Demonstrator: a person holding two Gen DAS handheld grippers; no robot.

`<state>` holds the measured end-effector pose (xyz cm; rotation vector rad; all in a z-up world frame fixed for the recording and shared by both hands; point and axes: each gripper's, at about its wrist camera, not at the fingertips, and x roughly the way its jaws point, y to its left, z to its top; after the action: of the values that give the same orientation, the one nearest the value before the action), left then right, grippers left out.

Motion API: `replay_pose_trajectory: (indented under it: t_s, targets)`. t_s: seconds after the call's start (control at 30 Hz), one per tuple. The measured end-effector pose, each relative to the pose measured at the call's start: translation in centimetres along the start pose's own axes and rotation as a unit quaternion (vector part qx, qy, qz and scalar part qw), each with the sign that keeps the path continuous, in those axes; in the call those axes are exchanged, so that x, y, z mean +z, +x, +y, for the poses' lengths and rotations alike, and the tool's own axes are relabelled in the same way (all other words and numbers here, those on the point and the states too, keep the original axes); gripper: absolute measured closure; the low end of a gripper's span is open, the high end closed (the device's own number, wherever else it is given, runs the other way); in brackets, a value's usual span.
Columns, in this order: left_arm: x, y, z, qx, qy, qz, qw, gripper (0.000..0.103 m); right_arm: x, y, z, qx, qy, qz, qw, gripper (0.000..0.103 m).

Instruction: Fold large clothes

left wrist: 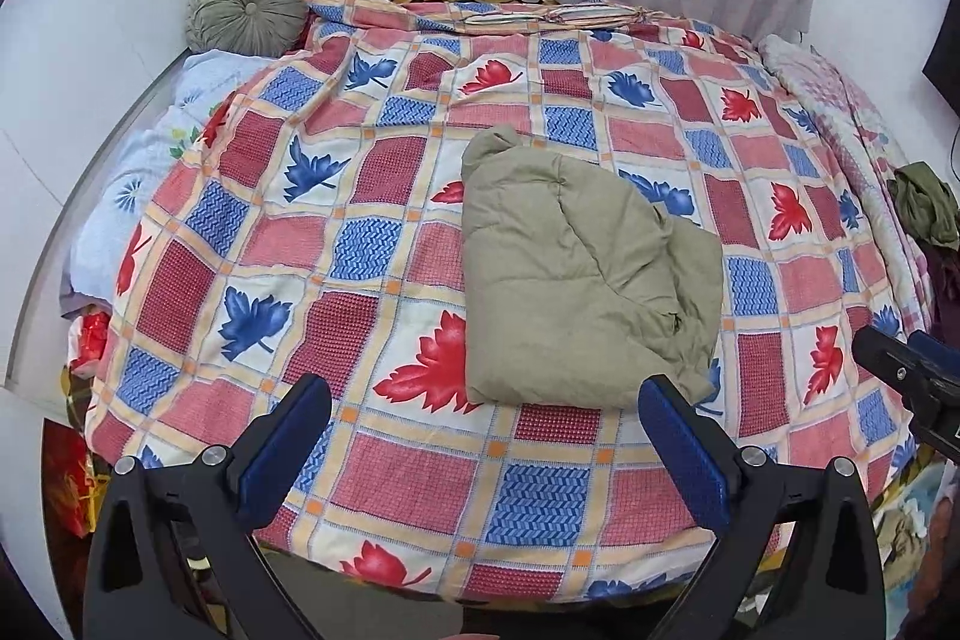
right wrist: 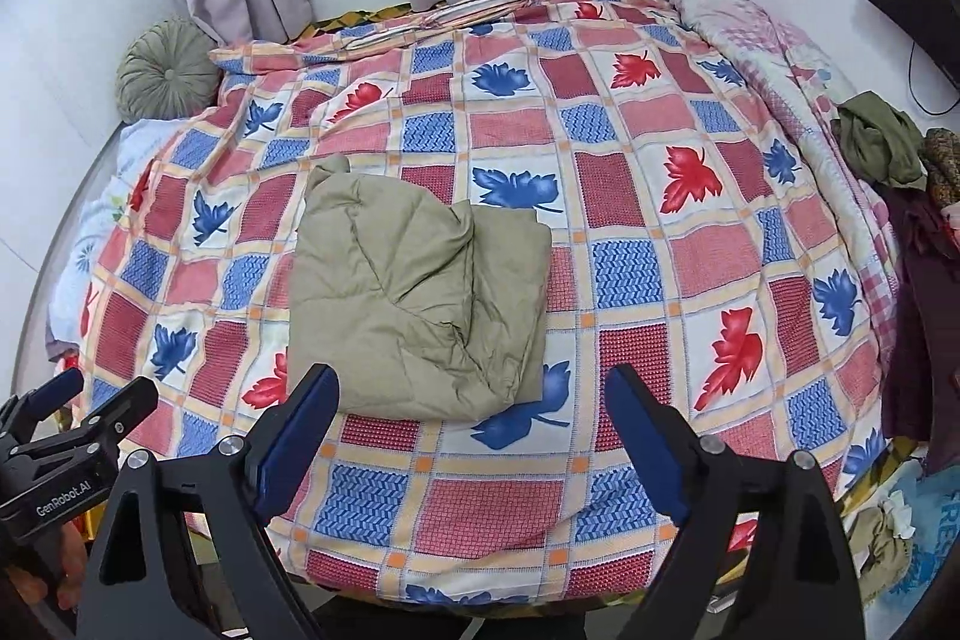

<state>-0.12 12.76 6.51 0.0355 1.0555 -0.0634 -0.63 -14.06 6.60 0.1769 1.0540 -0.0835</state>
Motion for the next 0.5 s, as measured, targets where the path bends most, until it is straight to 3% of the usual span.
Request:
replay_pose_trajectory:
  t_s: [0.5]
  targets:
    - [-0.31,-0.38,0.44,0.002,-0.002,0.001,1.0000,0.000,-0.58,-0.08,0.86,-0.004,-0.004,0.012,1.000,0.011]
